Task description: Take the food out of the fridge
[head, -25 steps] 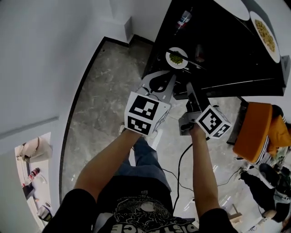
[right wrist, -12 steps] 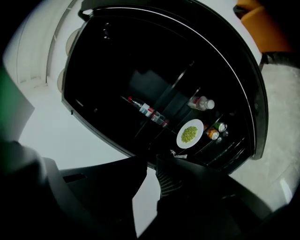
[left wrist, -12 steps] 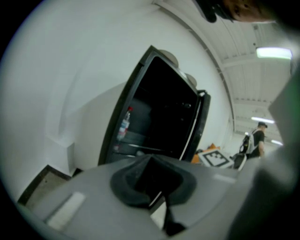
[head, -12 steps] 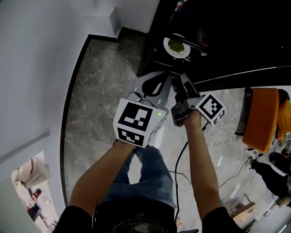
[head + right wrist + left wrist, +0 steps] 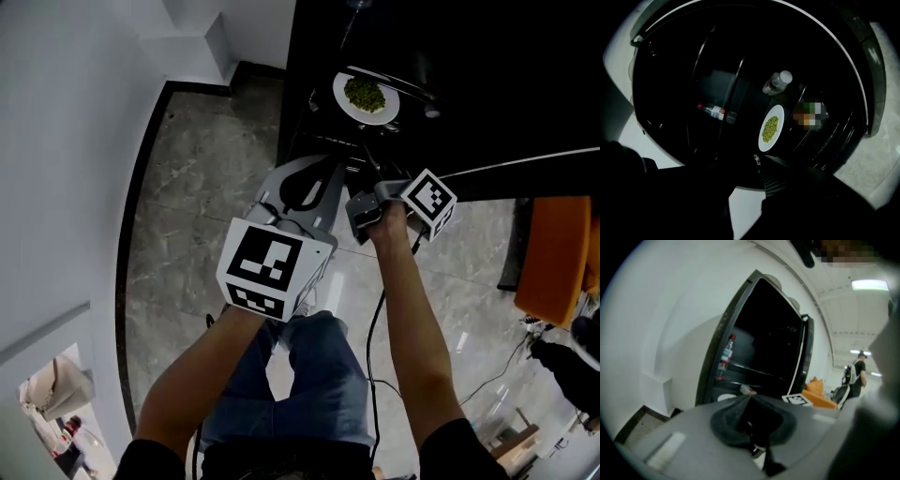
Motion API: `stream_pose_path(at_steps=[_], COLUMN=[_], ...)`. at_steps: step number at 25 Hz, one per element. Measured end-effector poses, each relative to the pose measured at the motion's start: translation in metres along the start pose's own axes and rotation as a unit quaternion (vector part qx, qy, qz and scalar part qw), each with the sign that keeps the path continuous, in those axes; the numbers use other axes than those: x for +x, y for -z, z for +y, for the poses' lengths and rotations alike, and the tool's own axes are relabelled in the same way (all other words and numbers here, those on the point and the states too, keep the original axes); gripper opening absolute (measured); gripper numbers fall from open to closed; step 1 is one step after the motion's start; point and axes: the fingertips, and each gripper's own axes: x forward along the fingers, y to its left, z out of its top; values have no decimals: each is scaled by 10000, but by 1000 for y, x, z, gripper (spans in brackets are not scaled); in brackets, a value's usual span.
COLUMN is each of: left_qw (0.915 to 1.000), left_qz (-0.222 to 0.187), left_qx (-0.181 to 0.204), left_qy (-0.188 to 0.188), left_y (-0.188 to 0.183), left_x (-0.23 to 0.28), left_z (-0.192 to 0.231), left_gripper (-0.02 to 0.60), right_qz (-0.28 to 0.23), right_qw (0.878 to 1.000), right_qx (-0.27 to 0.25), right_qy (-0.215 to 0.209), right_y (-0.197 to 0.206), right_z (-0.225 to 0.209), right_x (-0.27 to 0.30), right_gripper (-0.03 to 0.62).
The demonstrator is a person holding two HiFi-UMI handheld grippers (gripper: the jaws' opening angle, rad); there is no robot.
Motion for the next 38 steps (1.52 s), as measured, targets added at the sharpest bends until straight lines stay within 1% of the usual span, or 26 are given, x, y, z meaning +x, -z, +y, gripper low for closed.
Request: stream_pose_path(at_steps=[4,8,13,16,18,19,23,30,34,38], left_qw=[9999,9997,9996,9996,9996,9996,9996,9995,9993,9991], left_qz=[-59,-31,59,79,96,107,147,247,337,420], left_qx=[92,234,265,254,244,237,187,119,81,12], left_qy=[5,29,-17,-46,-69,-81,-134,-152,-103,-79], left_y=[10,19,26,26,26,25,23,14,9,3], left_x=[20,32,38,39,41,41,39,30,21,7], left_z=[12,20,32,38,41,43,46,41,28,13], left_gripper=[3,3,3,3,3,3,3,3,3,3], right_qz=[-99,-101,-174,-170,-140,-122,-153,12,91,125], right_qw=[9994,9975,9932,9897,9874,9859,9788,9818,9851,9854], right_qx=[339,697,1148,1420,1577,1671,2040,1899,1712,1691], right_qy=[-66,-22,-106,-84,-21,5,-72,-88,-118,-123], right_y=[-9,-14,-22,-24,-24,-24,-24,-18,-9,3], right_z=[-25,-44,-51,-52,-53,-54,-57,-47,-36,-19], right_x=[25,43,60,66,69,70,70,57,34,4], right_gripper=[104,109,107,104,45,27,12,11,11,11])
